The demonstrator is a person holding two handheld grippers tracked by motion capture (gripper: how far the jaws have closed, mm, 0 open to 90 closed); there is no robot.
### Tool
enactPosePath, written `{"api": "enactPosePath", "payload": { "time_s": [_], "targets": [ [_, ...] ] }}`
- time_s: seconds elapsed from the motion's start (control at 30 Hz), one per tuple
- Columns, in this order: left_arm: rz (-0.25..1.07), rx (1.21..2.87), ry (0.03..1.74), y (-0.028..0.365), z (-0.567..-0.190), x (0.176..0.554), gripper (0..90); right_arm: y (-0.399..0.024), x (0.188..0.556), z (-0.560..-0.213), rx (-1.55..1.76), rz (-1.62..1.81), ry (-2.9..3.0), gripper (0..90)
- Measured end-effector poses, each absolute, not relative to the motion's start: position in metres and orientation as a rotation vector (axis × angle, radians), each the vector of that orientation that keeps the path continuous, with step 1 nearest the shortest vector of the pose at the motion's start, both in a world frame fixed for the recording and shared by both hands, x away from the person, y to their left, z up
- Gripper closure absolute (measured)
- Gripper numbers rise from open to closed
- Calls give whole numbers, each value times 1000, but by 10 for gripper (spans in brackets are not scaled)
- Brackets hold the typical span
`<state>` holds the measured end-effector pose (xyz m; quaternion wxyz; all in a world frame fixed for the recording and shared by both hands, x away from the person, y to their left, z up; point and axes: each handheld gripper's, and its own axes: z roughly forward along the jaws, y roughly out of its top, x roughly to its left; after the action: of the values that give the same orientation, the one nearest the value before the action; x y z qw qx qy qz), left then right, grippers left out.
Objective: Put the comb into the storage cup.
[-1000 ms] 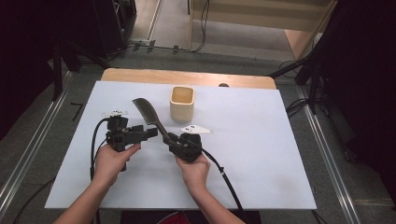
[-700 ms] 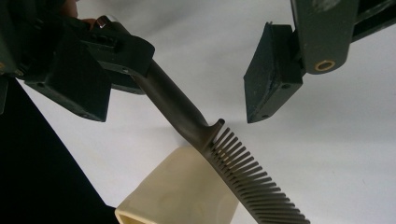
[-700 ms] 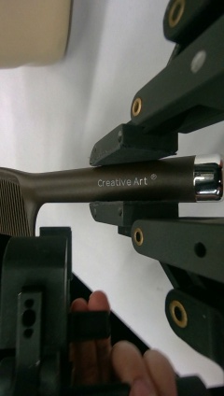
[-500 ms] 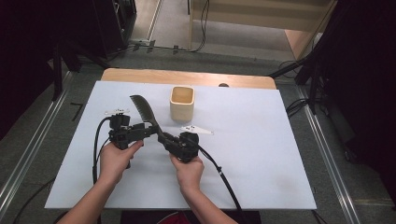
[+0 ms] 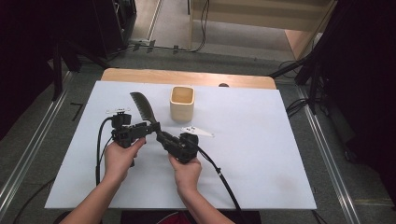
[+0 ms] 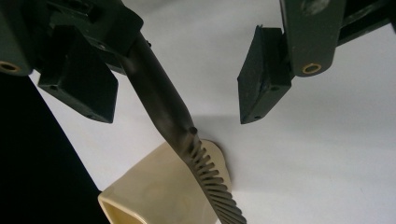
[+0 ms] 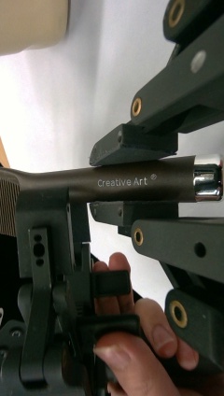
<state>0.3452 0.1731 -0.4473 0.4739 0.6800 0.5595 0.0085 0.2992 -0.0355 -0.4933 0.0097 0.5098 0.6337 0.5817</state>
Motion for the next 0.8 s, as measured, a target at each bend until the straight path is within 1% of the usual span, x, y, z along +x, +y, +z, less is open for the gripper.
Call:
{"api": "enactPosePath", "payload": {
  "time_s": [0.13, 0.17, 0.27, 0.47, 0.57, 0.63, 0.67, 0.7, 0.8],
  "targets": [
    [16, 1644, 1380, 173, -449, 347, 322, -35, 300, -494, 1592, 1827, 1976, 702],
    [14, 1640, 1386, 173, -449, 348, 338, -34, 300, -494, 1588, 1829, 1978, 702],
    [5, 1625, 1395, 172, -450, 349, 342, -33, 299, -495, 1586, 1829, 1972, 702],
    [-32, 1602, 1425, 169, -452, 351, 413, -33, 299, -495, 1594, 1848, 1959, 702],
    [-49, 1597, 1429, 169, -453, 352, 426, -33, 300, -496, 1595, 1850, 1958, 702],
    [-51, 1588, 1429, 170, -453, 352, 472, -32, 300, -496, 1592, 1854, 1964, 702],
    [-67, 1578, 1434, 170, -453, 352, 474, -32, 300, -496, 1589, 1855, 1962, 702],
    [-89, 1574, 1441, 170, -454, 353, 496, -32, 299, -496, 1588, 1858, 1960, 702],
    [-99, 1581, 1443, 170, -454, 353, 518, -32, 299, -497, 1594, 1861, 1957, 702]
  ]
}}
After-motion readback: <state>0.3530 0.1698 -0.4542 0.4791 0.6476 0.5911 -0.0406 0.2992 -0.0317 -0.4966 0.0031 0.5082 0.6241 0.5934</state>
